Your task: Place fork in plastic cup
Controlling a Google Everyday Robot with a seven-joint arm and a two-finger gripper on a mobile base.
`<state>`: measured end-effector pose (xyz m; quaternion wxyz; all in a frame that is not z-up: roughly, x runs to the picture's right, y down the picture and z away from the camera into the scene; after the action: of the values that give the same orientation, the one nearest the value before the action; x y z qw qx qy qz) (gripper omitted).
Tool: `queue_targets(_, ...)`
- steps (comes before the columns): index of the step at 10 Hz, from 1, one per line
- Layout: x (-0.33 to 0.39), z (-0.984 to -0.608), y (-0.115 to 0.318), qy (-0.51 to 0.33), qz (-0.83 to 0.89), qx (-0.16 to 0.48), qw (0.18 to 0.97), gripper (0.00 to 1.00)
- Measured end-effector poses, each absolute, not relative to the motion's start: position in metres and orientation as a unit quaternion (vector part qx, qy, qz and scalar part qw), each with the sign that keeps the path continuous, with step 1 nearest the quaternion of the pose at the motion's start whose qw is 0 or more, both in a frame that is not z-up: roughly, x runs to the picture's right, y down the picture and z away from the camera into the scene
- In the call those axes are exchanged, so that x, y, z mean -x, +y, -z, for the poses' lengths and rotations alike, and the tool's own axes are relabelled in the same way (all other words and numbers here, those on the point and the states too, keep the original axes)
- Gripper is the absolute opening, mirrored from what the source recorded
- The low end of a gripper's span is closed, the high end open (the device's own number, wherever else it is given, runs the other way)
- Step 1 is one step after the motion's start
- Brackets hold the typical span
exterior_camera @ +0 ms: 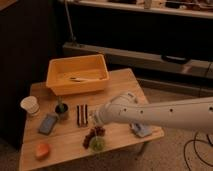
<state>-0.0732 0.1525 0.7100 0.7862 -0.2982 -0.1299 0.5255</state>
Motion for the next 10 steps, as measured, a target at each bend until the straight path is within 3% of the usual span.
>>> queue_targets(7, 0.0782, -0.7175, 0.1544, -0.155, -0.524, 0.258, 0.796, 0.01)
queue_targets(10, 0.0789, -0.7195, 0.1592, -0.154, -0.529, 0.248, 0.797, 0.29)
